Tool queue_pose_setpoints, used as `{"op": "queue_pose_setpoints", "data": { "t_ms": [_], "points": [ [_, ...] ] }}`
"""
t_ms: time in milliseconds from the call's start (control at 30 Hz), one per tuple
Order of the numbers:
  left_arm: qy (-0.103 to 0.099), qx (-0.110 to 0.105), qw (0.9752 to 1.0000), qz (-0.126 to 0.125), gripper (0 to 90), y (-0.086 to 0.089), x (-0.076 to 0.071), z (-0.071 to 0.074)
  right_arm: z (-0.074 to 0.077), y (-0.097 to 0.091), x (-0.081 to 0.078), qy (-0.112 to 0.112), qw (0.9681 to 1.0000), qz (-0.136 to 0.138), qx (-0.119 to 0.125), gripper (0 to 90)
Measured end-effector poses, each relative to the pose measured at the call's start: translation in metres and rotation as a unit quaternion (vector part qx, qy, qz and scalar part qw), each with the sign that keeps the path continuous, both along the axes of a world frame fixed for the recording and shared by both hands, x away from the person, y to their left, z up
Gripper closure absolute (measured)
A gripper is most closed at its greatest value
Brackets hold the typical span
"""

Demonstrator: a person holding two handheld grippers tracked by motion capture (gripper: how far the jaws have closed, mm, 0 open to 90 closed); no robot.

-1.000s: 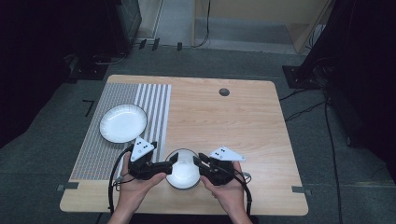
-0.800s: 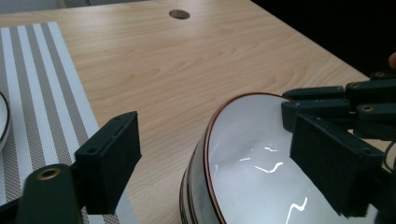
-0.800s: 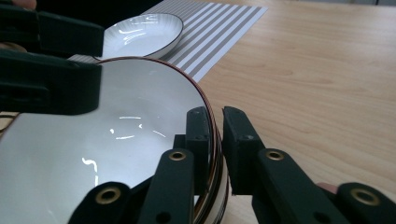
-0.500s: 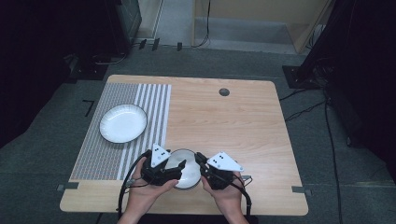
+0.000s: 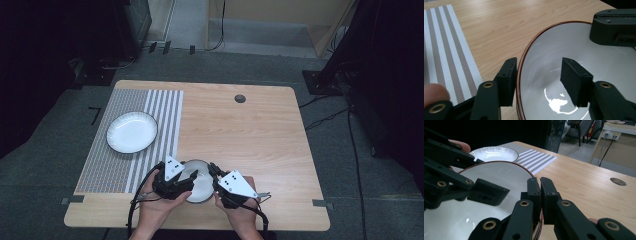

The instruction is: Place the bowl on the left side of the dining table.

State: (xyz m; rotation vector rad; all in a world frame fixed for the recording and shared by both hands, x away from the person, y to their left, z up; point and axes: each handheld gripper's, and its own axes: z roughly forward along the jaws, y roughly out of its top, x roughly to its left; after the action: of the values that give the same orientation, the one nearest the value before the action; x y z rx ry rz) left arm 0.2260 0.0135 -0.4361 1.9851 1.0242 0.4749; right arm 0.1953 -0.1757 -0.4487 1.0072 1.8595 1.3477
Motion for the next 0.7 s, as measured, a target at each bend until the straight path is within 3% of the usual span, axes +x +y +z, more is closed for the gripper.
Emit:
{"op": "queue_pose_setpoints", "data": {
  "t_ms": [133, 367, 567, 633, 667, 700],
  "points": [
    [-0.004, 0.005, 1.0, -0.003, 39.8, -0.002, -0.0006, -0.0018, -0.0006, 0.0004, -0.0013, -0.006, 1.0, -0.002, 0.0, 87.7],
    [-0.009, 0.02, 0.9998, 0.004, 42.3, -0.005, -0.002, -0.003, 0.0001, 0.0014, -0.004, -0.019, 0.9998, -0.006, 0.0, 87.8],
    [-0.016, 0.01, 0.9995, 0.026, 57.0, -0.0006, -0.0007, -0.0029, 0.0014, 0.0008, -0.0055, -0.026, 0.9996, -0.005, 0.003, 88.1],
    [-0.017, -0.004, 0.9994, 0.029, 67.7, 0.004, 0.0027, -0.0028, 0.0044, -0.0015, -0.0083, -0.039, 0.9991, 0.001, 0.018, 90.0],
    [-0.027, 0.003, 0.9993, 0.027, 71.8, 0.0037, 0.0018, -0.003, 0.0084, -0.0037, -0.0098, -0.046, 0.9983, 0.004, 0.036, 90.0],
    [-0.027, 0.003, 0.9993, 0.027, 72.5, 0.0037, 0.0018, -0.003, 0.0084, -0.0037, -0.0098, -0.046, 0.9983, 0.004, 0.036, 90.0]
  ]
}}
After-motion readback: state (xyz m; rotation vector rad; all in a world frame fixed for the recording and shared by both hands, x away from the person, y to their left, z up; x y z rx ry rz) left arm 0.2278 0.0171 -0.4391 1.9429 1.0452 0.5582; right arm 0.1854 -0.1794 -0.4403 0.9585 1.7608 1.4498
